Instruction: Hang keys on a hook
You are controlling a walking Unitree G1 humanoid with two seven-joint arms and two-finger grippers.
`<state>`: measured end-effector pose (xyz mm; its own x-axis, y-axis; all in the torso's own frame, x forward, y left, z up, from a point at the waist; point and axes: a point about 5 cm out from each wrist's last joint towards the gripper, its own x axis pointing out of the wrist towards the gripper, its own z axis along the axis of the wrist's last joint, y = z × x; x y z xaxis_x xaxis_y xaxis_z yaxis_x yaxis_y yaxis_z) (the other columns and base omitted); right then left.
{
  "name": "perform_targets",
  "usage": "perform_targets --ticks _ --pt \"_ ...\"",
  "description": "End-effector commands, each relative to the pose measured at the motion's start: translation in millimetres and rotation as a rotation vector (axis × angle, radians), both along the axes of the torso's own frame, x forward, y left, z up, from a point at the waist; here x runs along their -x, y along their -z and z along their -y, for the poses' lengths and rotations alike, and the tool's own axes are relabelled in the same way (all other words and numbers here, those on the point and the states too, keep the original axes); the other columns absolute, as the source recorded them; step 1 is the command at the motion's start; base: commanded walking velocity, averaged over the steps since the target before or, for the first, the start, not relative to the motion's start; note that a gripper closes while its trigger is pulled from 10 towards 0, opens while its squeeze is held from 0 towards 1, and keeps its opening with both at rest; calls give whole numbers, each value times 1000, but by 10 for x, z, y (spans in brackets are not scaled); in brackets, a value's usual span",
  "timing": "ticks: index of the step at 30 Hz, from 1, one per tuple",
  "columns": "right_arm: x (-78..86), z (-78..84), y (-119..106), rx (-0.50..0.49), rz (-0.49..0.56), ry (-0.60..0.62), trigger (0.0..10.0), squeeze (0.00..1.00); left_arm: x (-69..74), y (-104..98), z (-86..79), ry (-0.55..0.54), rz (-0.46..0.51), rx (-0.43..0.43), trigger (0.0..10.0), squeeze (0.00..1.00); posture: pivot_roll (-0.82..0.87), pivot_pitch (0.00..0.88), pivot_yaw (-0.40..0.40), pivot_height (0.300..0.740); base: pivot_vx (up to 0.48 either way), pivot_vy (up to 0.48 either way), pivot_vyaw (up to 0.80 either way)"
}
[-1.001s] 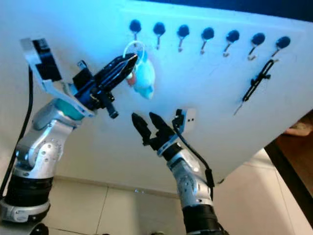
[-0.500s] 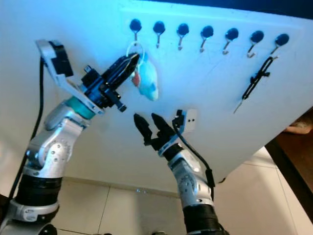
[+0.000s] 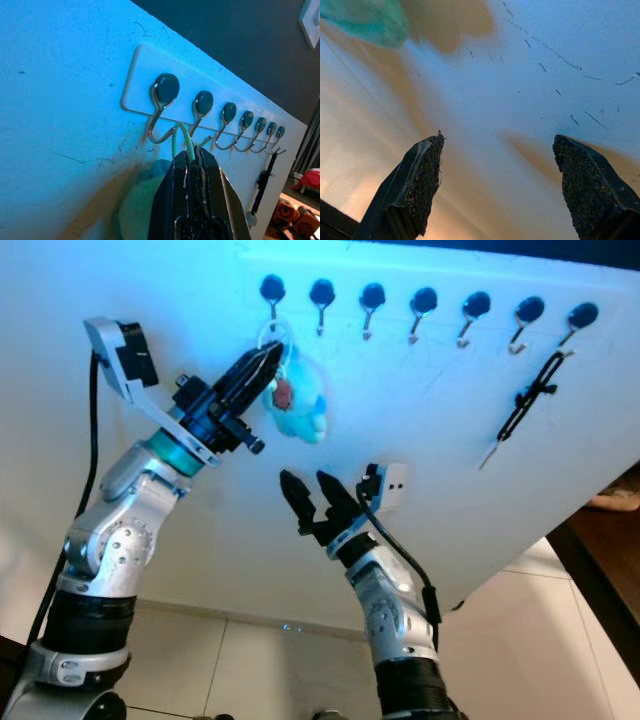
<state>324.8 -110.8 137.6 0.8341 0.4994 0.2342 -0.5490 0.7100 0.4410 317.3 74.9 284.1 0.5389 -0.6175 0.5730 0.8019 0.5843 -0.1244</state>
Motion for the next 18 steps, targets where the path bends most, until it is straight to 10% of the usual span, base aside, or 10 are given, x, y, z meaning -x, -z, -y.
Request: perform_targets --ticks 1,18 --pt "19 -4 55 -1 -19 7 10000 0 2 -34 17 13 1 12 10000 0 -61 71 76 740 0 0 0" --pt "24 -1 51 15 -23 7 10000 0 -115 124 -12 115 -280 164 10000 0 -66 73 70 740 0 0 0"
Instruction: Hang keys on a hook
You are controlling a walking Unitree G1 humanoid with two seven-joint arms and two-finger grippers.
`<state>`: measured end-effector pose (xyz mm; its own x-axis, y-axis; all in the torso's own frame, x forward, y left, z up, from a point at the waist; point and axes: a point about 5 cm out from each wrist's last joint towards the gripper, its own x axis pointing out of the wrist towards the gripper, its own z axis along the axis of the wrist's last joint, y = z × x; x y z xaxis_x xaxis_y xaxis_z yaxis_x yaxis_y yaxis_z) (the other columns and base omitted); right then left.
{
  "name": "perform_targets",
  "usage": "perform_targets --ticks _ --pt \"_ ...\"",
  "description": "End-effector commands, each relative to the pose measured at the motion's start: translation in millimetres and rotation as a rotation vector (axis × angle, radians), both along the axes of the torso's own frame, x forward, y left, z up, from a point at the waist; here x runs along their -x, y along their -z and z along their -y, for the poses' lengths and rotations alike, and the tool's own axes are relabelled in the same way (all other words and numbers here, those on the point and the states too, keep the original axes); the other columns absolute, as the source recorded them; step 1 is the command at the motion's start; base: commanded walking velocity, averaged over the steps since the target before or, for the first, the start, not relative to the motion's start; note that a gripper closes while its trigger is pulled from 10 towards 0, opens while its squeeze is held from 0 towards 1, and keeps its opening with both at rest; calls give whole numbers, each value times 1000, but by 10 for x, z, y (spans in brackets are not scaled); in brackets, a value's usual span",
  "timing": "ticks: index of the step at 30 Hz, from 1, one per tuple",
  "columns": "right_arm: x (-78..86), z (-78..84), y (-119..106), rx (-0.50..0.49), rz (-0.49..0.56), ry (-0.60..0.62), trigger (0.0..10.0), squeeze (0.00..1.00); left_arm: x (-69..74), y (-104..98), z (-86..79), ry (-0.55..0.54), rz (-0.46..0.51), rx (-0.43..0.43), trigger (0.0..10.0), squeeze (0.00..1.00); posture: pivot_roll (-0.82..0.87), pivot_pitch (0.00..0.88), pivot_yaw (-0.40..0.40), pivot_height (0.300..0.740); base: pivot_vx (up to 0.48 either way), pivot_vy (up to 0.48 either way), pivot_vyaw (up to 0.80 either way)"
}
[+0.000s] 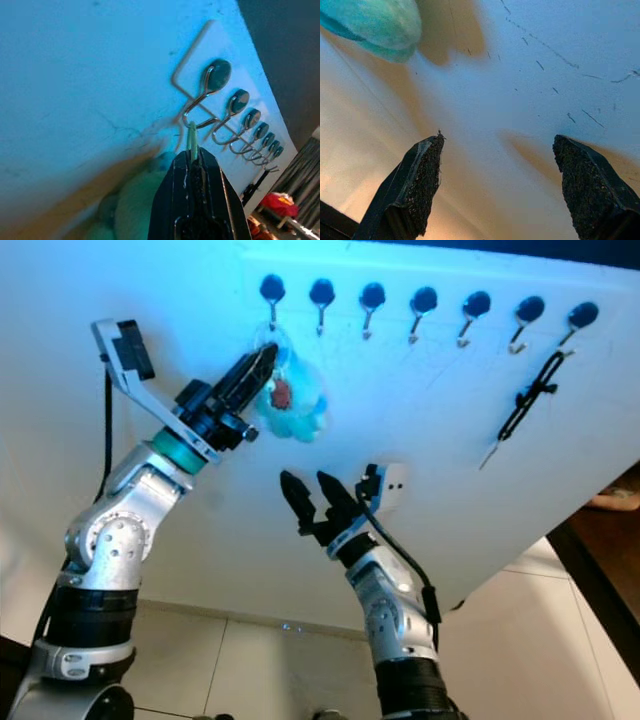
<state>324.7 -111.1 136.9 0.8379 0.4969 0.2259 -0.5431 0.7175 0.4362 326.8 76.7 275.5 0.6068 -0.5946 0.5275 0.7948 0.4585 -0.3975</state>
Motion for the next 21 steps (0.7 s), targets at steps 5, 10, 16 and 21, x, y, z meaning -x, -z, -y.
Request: perform_targets --ticks 5,10,16,21 --pt "35 5 54 7 -23 0 10000 0 -26 63 -21 11 -65 28 10000 0 -67 77 67 740 0 0 0" --pt "36 3 57 9 -25 0 10000 0 -27 73 -43 4 -68 27 10000 0 -66 79 66 740 0 0 0" --pt "31 -11 48 1 -24 -4 10000 0 28 63 -122 36 -44 52 10000 1000 -58 83 67 740 0 0 0" --pt "35 -16 54 -3 -26 -7 10000 0 148 -11 -279 91 63 95 10000 1000 -53 84 68 740 0 0 0"
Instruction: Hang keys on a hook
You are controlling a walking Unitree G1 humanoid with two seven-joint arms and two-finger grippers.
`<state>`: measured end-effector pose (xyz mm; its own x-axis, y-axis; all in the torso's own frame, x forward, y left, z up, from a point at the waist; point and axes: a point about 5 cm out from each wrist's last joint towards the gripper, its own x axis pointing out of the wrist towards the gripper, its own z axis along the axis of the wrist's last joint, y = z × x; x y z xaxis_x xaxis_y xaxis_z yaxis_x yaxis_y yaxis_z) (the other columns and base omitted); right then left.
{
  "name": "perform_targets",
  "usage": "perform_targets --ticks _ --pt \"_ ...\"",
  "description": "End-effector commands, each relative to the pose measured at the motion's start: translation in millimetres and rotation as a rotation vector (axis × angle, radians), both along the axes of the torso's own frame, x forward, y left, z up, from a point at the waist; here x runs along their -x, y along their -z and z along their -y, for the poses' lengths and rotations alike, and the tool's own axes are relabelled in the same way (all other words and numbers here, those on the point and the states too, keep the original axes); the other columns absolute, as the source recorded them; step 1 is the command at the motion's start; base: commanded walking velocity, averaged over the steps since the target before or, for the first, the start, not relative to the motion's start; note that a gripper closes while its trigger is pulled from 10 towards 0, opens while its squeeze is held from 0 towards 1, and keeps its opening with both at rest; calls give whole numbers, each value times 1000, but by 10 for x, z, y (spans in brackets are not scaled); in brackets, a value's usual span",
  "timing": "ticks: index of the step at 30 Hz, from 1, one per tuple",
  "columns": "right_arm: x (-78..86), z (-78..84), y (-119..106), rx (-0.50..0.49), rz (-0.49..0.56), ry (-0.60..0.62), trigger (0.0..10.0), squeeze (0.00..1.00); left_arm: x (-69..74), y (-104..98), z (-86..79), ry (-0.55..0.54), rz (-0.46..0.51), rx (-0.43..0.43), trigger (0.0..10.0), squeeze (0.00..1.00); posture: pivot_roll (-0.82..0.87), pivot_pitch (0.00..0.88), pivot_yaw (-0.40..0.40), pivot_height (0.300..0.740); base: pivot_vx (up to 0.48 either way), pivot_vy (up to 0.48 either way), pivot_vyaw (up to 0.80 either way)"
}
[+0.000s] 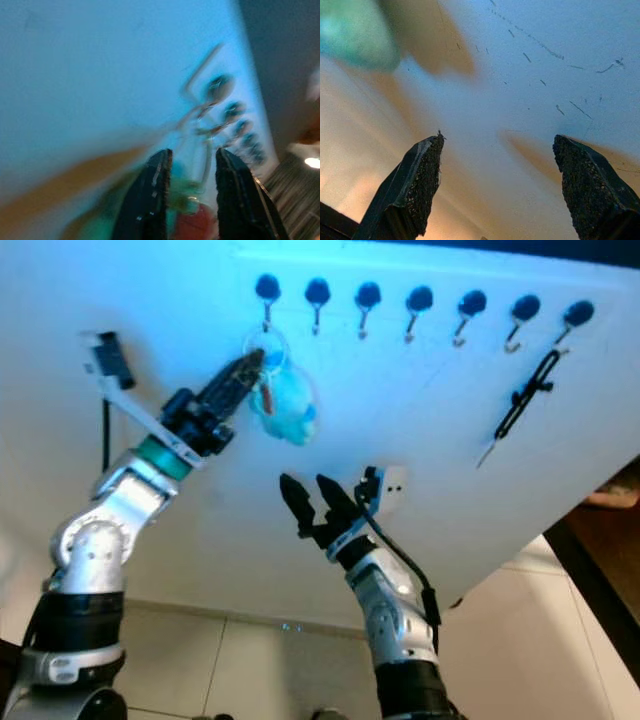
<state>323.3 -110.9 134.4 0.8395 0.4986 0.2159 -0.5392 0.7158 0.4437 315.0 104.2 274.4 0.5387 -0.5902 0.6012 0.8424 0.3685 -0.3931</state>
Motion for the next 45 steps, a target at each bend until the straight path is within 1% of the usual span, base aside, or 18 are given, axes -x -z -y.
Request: perform_targets --ticks 1,9,11,16,17,19,21,25,27,28,29,31,35,37,39,41,43,45 --pt "22 -17 31 -4 -14 -7 10000 0 97 -17 -51 52 63 1 10000 1000 -50 85 68 740 0 0 0" --pt "23 -32 34 -6 -16 -14 10000 0 288 89 -220 160 140 -77 10000 1000 -41 87 68 740 0 0 0" --pt "21 -38 35 -8 -17 -18 10000 0 438 303 -277 260 149 -221 10000 1000 -39 87 70 740 0 0 0" --pt "21 -41 45 -9 -19 -19 10000 0 483 538 -331 268 101 -337 10000 1000 -36 87 74 740 0 0 0" --pt "25 -38 75 -4 -29 -18 10000 0 475 708 -378 246 51 -396 10000 0 -35 86 74 740 0 0 0" --pt "25 -38 75 -4 -29 -18 10000 0 475 708 -378 246 51 -396 10000 0 -35 86 74 740 0 0 0" --pt "105 7 364 104 -103 -55 10000 0 553 1248 -529 245 -109 -503 10000 0 -30 84 73 740 0 0 0" --pt "296 106 685 229 -181 -161 10000 0 682 1693 -668 252 -264 -576 10000 0 -25 85 68 740 0 0 0" --pt "563 325 1062 347 -315 -236 10000 0 797 2130 -834 201 -455 -641 10000 0 -23 87 57 740 0 0 0" --pt "563 325 1062 347 -315 -236 10000 0 797 2130 -834 201 -455 -641 10000 0 -23 87 57 740 0 0 0" --pt "768 519 1333 422 -436 -240 10000 0 893 2426 -957 144 -602 -676 10000 0 -20 88 55 740 0 0 0" --pt "768 519 1333 422 -436 -240 10000 0 893 2426 -957 144 -602 -676 10000 0 -20 88 55 740 0 0 0" --pt "959 779 1631 428 -623 -83 10000 0 970 2771 -1120 -14 -809 -674 10000 0 -23 85 48 740 0 0 0" --pt "959 779 1631 428 -623 -83 10000 0 970 2771 -1120 -14 -809 -674 10000 0 -23 85 48 740 0 0 0" --pt "1152 965 1874 456 -811 115 10000 0 1080 3063 -1222 -175 -1008 -716 10000 0 -20 80 45 740 0 0 0" --pt "1152 965 1874 456 -811 115 10000 0 1080 3063 -1222 -175 -1008 -716 10000 0 -20 80 45 740 0 0 0" --pt "1403 1065 2071 484 -977 272 10000 0 1294 3345 -1249 -312 -1214 -785 10000 0 -20 42 34 740 0 0 0" --pt "1521 1074 2144 485 -1037 314 10000 0 1420 3458 -1240 -363 -1293 -824 10000 0 -26 0 25 740 0 0 0"
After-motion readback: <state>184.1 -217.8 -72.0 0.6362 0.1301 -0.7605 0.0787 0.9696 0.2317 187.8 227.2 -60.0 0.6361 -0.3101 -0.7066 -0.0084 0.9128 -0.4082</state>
